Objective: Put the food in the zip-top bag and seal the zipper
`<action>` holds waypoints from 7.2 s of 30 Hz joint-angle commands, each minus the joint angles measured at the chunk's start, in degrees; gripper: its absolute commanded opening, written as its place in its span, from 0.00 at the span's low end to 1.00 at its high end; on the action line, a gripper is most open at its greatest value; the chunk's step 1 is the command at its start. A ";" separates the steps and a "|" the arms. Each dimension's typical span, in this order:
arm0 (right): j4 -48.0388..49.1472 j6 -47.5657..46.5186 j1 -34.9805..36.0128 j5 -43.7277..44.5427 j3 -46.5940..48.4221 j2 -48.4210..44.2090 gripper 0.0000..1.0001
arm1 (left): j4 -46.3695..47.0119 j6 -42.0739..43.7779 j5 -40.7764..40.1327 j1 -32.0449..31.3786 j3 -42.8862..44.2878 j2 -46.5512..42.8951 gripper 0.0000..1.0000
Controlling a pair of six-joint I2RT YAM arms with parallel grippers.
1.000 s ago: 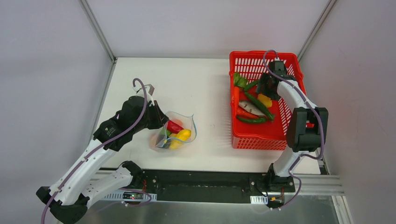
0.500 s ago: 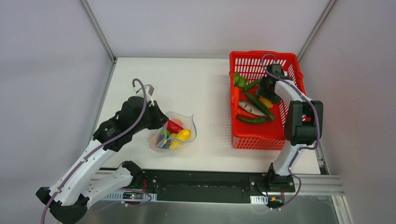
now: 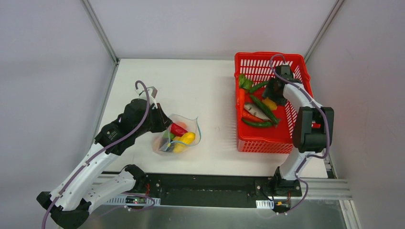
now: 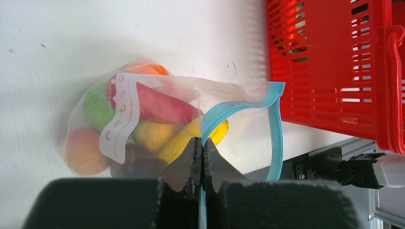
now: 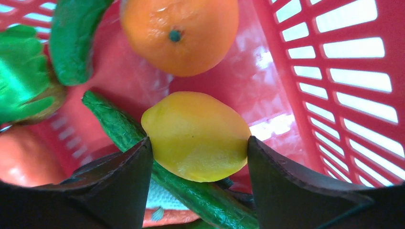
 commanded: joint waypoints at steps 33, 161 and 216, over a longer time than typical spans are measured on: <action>-2.29 3.84 -0.49 -2.84 0.54 -0.29 0.62 | 1.57 -0.91 0.58 0.63 -0.28 -1.94 0.00; 9.49 23.75 57.33 -13.94 -9.14 -27.06 0.66 | 0.01 -0.40 1.84 0.63 3.48 0.21 0.00; -38.64 -46.41 46.51 -65.32 22.97 -19.97 0.00 | 0.46 19.92 13.14 0.63 8.52 -11.16 0.99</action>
